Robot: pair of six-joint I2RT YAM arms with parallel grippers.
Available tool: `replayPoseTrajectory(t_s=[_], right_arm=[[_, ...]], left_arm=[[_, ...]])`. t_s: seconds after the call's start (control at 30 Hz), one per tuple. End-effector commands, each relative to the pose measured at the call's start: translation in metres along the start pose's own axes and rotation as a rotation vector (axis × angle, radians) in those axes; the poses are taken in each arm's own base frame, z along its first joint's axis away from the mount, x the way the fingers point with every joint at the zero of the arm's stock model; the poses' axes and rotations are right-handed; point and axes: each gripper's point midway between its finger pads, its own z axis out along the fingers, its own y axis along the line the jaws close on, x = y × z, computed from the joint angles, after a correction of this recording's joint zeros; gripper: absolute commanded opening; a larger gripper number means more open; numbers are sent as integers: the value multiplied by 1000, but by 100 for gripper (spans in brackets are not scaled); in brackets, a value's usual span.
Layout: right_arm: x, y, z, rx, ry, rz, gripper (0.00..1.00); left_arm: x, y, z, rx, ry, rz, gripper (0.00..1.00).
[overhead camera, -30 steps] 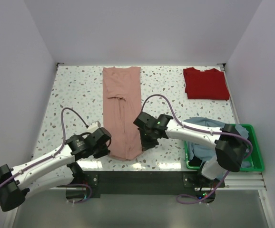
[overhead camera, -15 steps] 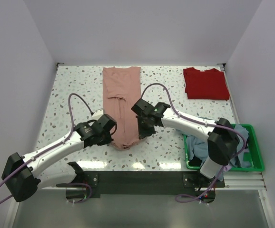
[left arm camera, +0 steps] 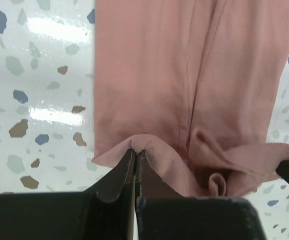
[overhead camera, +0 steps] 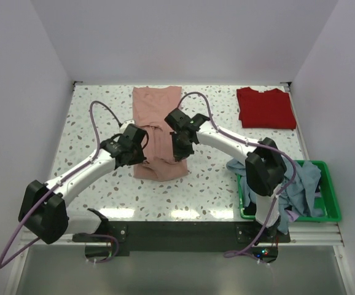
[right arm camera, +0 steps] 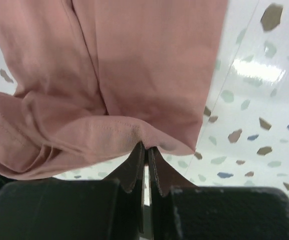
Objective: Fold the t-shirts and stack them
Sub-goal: Fold the tshirt
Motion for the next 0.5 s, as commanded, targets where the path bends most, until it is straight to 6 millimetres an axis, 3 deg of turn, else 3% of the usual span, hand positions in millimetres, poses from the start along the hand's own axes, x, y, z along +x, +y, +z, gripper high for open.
replayPoseTrajectory(t_s=[0.0,0.47], right_arm=[[-27,-1,-2,-6,-21,-22,0],[-108,-11,28,-6,-95,54,0]], left_arm=[[-42,-14,1,56,-98,4,0],[-100,0,42,3,-140,-27,0]])
